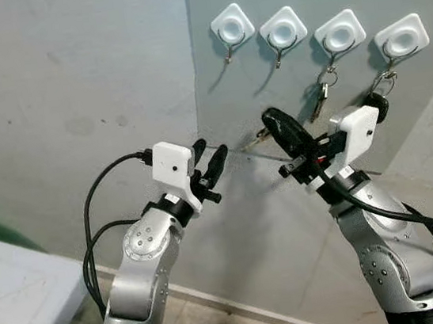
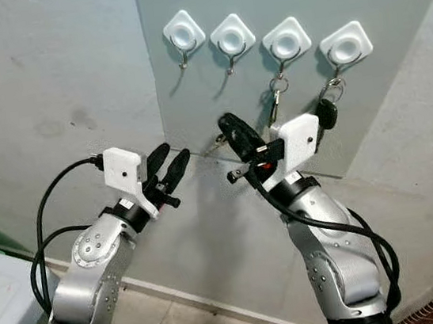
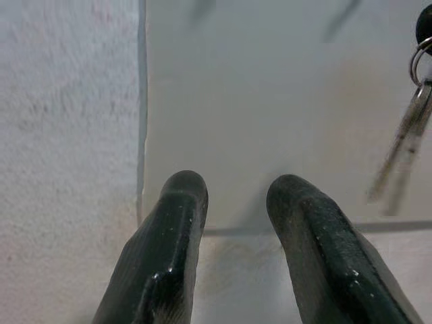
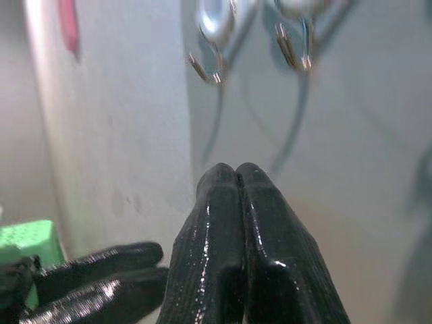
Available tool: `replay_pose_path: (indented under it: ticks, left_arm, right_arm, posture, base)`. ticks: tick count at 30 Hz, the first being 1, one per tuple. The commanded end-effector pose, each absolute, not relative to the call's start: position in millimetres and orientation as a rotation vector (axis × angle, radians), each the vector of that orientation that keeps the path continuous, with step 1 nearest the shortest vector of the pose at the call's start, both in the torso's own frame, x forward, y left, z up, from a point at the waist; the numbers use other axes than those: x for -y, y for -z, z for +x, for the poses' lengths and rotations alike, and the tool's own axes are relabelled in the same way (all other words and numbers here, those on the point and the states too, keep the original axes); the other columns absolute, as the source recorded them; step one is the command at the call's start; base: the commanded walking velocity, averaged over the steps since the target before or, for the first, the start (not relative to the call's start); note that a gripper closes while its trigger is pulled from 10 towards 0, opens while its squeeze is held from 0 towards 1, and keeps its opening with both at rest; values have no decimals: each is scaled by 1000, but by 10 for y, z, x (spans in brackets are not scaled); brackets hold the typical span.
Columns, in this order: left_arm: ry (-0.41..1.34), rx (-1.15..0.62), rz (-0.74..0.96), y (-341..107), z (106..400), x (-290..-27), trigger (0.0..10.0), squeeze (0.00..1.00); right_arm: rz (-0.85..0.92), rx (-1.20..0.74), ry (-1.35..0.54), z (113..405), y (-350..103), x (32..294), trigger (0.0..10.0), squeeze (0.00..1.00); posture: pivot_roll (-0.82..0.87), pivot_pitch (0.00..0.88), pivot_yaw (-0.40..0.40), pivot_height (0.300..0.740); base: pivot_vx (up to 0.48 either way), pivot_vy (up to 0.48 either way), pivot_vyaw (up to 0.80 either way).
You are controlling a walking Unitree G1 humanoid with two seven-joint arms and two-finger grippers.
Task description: Hang keys on a hook
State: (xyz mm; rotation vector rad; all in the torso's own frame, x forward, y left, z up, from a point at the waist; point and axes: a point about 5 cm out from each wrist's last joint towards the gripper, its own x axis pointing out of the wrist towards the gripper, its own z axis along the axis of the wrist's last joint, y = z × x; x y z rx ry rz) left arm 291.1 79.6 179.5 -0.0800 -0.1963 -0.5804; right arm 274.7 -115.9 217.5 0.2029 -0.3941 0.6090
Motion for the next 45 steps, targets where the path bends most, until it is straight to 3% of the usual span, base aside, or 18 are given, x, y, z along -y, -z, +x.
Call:
replay_pose_path:
  ticks: [1,8,26,45]
  left_arm:
    - [586,245,-100,-1887,2886,-828,10000,0]
    - [608,312,-118,-2000,2863,-838,10000,0]
    - [634,301,-108,-2095,2893,-644,10000,0]
    - [654,303,-105,-2116,2860,-609,10000,0]
  right_arm:
    - [220,453,-643,2712,-2329,1131,10000,0]
    - [234,489,-648,2724,-2429,1144,10000,0]
    - [354,546,-576,2866,-2616,1098,10000,0]
    - [489,551,-491,2967,-2664,1160,10000,0]
  posture:
    - [112,0,-53,736]
    - [112,0,-53,736]
    - [107,0,-49,736]
    - [113,0,-50,736]
  base:
    - [0,0,0]
    - [0,0,0]
    - [0,0,0]
    - [0,0,0]
